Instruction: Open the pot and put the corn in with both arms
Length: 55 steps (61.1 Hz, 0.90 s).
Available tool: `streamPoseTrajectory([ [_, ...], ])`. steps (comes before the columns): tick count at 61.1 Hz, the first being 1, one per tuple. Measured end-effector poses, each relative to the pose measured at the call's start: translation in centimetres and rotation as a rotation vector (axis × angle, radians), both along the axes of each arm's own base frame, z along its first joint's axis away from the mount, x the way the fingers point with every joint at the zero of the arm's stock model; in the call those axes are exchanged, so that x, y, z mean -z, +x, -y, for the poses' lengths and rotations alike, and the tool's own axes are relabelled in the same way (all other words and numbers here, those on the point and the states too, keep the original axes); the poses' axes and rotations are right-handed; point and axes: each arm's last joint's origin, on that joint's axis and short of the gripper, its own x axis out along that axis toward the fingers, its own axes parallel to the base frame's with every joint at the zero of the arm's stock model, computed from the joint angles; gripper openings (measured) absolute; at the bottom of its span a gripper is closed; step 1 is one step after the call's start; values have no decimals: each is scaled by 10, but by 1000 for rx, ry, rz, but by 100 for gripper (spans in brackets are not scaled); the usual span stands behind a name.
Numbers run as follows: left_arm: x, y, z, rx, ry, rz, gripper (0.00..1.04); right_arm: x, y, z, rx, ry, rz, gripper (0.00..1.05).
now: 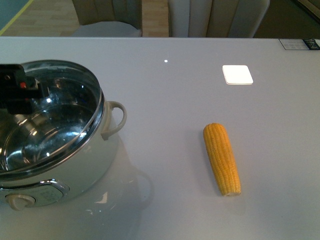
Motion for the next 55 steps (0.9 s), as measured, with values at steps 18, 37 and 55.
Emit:
streamPoseTrajectory([
  [18, -69, 4, -30, -37, -37, 184, 45, 0, 0, 0, 0, 0, 0, 96],
  [37, -63, -6, -124, -206, 47, 252, 45, 0, 0, 0, 0, 0, 0, 96],
  [55, 8, -32, -203, -380, 79, 147, 45, 0, 0, 0, 0, 0, 0, 96],
])
